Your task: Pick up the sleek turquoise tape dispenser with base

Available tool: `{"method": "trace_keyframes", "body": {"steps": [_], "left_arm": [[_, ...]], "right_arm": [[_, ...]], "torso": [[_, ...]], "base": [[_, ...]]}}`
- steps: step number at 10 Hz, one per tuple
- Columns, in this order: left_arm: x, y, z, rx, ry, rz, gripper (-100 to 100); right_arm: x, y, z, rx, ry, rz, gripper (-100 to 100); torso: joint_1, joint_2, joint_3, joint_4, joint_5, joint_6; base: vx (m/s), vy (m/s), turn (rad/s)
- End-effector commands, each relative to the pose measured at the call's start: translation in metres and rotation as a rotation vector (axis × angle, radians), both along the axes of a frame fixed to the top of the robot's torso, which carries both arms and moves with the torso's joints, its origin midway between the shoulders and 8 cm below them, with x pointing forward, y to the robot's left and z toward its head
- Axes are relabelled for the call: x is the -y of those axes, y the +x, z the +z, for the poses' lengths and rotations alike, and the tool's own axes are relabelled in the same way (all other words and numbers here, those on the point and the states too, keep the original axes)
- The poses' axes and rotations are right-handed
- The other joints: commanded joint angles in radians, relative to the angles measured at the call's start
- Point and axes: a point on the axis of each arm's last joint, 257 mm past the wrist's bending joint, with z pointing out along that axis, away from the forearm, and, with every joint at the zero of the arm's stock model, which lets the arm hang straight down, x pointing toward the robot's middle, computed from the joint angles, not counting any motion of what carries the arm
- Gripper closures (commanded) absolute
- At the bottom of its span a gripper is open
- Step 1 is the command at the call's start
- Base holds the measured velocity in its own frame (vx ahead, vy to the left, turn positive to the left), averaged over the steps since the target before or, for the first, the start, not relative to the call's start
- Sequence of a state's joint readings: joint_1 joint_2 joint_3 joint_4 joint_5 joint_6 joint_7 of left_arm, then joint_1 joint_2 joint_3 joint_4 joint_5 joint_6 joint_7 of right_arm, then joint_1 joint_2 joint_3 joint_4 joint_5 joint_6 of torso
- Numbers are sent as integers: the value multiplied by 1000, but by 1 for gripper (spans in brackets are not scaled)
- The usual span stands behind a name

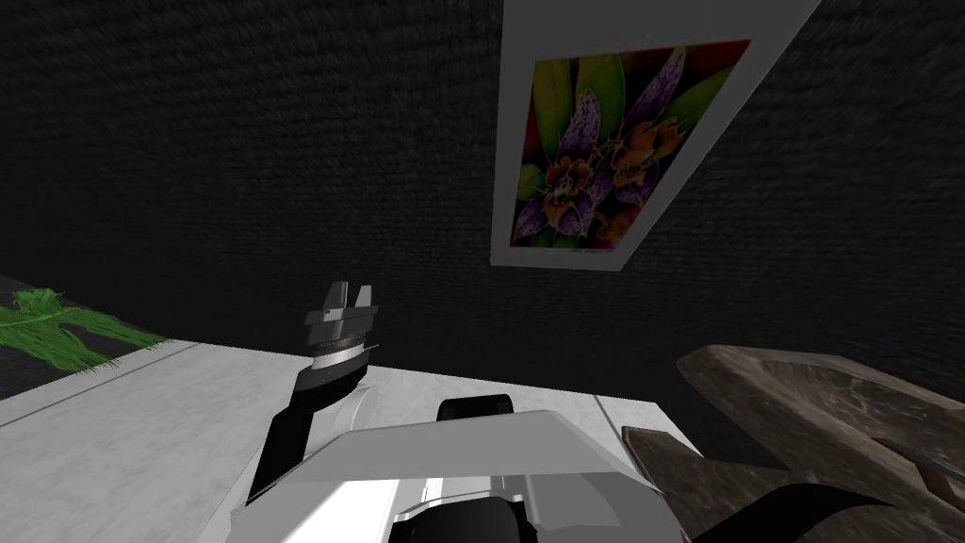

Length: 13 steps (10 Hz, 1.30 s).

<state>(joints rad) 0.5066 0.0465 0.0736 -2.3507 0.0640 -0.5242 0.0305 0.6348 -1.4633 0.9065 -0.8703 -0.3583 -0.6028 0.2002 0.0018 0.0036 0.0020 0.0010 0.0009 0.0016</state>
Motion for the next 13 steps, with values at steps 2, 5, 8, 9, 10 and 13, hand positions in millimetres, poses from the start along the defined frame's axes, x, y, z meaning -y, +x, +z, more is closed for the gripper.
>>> {"method": "trace_keyframes", "body": {"steps": [2, 5, 8, 9, 10, 13], "left_arm": [[0, 0, 0, 0, 0, 0, 0], [0, 0, 0, 0, 0, 0, 0], [0, 0, 0, 0, 0, 0, 0], [0, 0, 0, 0, 0, 0, 0], [0, 0, 0, 0, 0, 0, 0], [0, 0, 0, 0, 0, 0, 0]], "right_arm": [[38, -21, 30, -81, -102, 38, -100], [82, -47, 69, -191, -220, 101, -100], [124, -74, 114, -308, -338, 160, -100], [125, -74, 116, -309, -342, 160, -100], [125, -74, 116, -309, -342, 160, -100], [150, -91, 149, -402, -419, 213, -100]], "torso": [[0, 0, 0, 0, 0, -1], [-2, 1, 1, 0, -1, 0], [-3, 2, 1, 1, -1, 0], [-4, 3, 2, 1, -1, 0], [-4, 2, 2, 1, -1, 0], [-5, 4, 2, 1, -1, 0]], "base": [[6, 8, 114], [-6, -8, 122], [-20, -33, 134], [-18, -36, 60], [-9, -15, -8], [-40, -49, 113]]}}
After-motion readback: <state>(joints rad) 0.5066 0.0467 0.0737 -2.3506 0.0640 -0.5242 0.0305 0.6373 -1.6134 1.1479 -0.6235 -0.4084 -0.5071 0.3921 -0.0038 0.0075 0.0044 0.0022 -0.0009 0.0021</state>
